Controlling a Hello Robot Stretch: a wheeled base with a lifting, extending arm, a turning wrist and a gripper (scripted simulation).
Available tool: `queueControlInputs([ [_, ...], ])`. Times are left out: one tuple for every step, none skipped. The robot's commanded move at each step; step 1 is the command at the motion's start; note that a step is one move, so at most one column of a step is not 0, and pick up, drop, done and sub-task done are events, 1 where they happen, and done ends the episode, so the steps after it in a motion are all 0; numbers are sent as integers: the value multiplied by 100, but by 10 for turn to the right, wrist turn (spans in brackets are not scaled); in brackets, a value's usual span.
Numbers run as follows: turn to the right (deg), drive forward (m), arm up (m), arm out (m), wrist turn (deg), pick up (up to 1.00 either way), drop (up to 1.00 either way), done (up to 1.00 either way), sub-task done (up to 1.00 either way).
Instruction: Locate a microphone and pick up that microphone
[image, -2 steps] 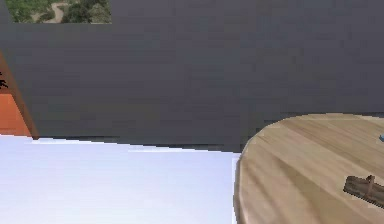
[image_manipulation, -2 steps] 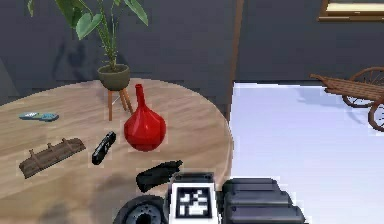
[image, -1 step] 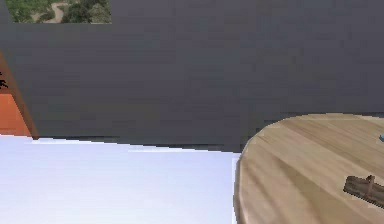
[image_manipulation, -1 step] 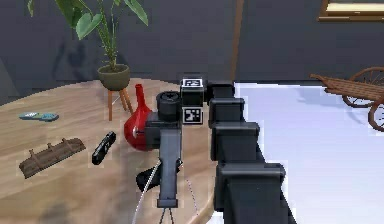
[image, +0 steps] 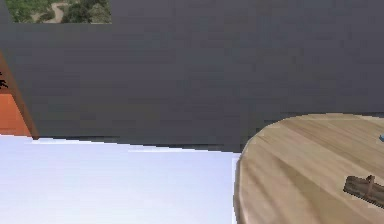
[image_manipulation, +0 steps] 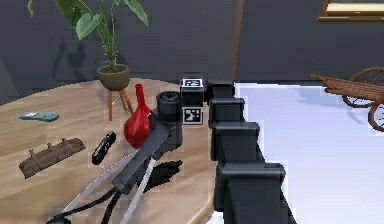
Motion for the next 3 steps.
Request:
queueControlInputs([
  [0,0,0,0,450,0,0,0,0],
  [0,0,0,0,450,0,0,0,0],
  [0,0,0,0,30,0,0,0,0],
])
